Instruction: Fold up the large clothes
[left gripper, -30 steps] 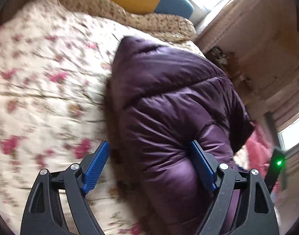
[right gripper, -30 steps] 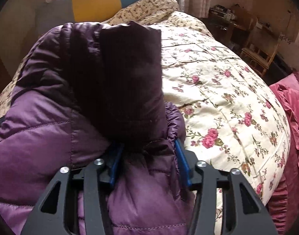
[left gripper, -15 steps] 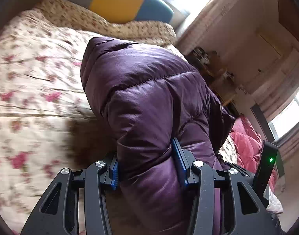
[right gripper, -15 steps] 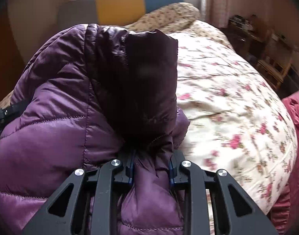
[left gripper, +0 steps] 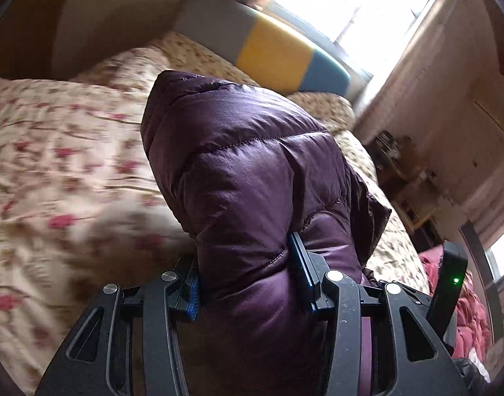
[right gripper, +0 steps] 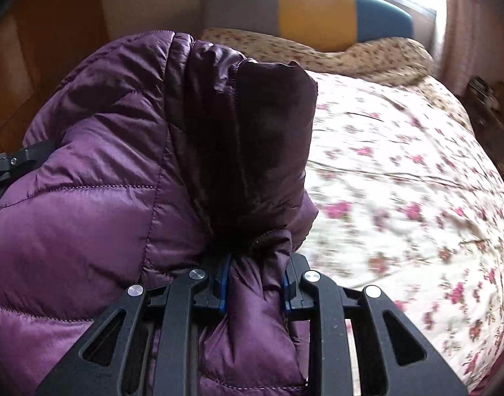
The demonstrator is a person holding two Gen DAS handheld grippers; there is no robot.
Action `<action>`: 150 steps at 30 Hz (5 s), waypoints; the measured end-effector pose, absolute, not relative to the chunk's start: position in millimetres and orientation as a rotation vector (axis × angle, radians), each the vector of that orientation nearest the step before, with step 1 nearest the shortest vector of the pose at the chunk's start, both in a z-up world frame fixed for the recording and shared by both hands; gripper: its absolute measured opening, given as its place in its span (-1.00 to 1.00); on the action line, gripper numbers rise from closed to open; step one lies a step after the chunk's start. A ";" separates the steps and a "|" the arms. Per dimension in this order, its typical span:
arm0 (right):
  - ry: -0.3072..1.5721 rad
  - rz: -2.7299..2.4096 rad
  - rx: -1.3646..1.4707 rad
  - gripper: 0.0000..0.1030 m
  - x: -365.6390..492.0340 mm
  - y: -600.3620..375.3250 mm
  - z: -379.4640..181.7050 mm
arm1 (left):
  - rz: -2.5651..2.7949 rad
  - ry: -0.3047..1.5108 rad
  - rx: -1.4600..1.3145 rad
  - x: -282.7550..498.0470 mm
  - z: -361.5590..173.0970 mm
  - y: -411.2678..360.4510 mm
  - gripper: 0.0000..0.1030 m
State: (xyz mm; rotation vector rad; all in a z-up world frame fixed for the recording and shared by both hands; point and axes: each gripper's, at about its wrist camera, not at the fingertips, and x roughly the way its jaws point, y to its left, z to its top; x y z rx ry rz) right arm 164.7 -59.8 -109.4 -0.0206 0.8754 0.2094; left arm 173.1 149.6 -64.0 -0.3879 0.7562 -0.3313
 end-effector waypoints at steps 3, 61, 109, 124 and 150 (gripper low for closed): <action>0.868 0.215 -0.065 -0.58 162.6 -30.2 -110.0 | -0.272 0.767 -0.404 165.1 -71.2 176.4 -0.11; 0.844 0.117 -0.101 -0.01 219.0 20.4 -109.5 | -0.024 0.749 -0.242 167.0 -71.5 160.3 0.09; 0.710 0.163 -0.121 0.95 110.9 -13.4 -80.5 | 0.169 0.605 -0.188 75.7 -54.0 138.9 0.92; 0.748 0.163 -0.111 0.96 76.7 -27.5 -85.1 | 0.251 0.612 -0.171 30.3 -57.3 124.5 0.93; 0.702 0.169 -0.121 0.95 51.2 -24.6 -75.0 | 0.331 0.606 -0.135 3.2 -56.8 112.9 0.93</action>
